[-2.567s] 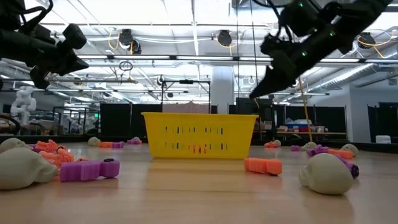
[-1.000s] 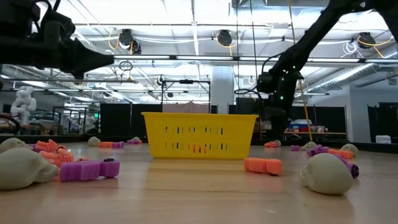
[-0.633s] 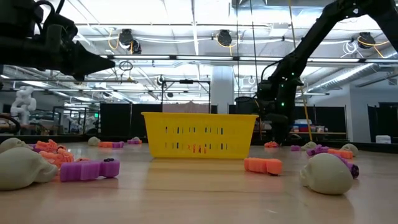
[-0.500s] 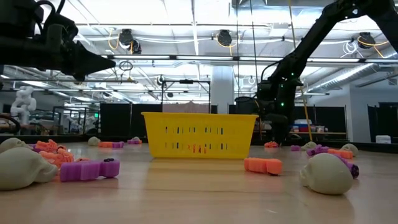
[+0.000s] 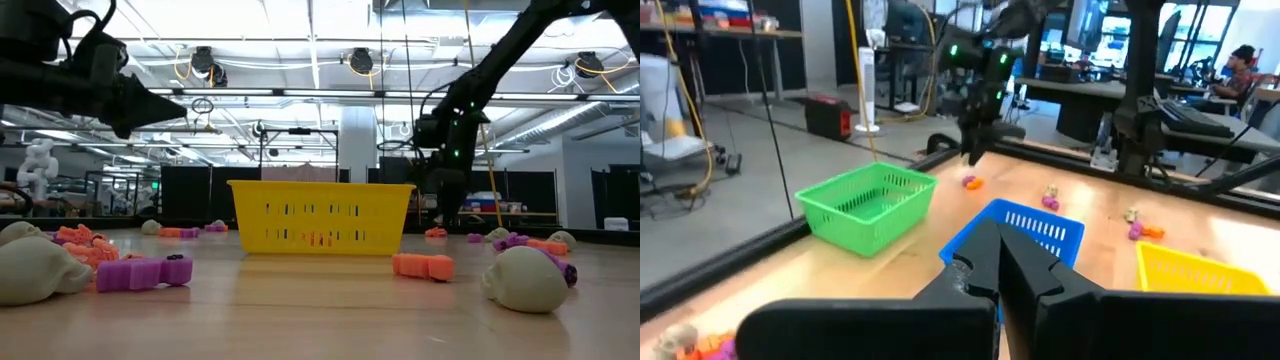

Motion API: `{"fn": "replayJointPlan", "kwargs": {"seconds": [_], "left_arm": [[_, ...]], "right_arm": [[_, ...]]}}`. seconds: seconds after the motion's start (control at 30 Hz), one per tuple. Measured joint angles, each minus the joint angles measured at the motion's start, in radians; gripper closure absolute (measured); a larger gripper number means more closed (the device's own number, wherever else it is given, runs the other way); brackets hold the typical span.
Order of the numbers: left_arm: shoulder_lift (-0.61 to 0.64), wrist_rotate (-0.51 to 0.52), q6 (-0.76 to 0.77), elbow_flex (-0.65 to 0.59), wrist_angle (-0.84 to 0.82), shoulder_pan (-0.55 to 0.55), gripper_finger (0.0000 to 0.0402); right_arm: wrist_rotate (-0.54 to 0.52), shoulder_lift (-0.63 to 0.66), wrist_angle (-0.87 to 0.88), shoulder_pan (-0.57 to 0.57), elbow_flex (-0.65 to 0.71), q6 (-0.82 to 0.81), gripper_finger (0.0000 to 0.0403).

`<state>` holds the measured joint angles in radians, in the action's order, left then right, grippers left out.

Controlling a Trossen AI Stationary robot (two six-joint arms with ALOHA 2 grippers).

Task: Sort Halloween decoration
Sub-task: Put the white skull toy into the green bin

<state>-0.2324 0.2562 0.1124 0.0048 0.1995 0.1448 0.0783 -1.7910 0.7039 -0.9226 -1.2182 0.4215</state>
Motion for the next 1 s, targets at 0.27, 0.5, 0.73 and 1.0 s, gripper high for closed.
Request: {"fn": "replayJointPlan", "kwargs": {"seconds": [0.27,0.5,0.73,1.0], "left_arm": [[-0.083,0.008,0.04,0.0,0.033,0.039,0.0402],[-0.157,-0.021,0.04,0.018,0.065,0.106,0.0402],[-0.212,-0.03,0.041,0.025,0.064,0.152,0.0402],[-0.243,-0.047,0.04,0.027,0.069,0.181,0.0402]], "right_arm": [[0.004,0.073,-0.043,0.148,-0.036,-0.114,0.0362],[0.006,-0.06,-0.039,0.268,-0.274,-0.157,0.0362],[0.005,-0.297,0.044,0.28,-0.578,-0.15,0.0362],[0.007,-0.571,0.201,0.256,-0.929,-0.12,0.0362]]}}
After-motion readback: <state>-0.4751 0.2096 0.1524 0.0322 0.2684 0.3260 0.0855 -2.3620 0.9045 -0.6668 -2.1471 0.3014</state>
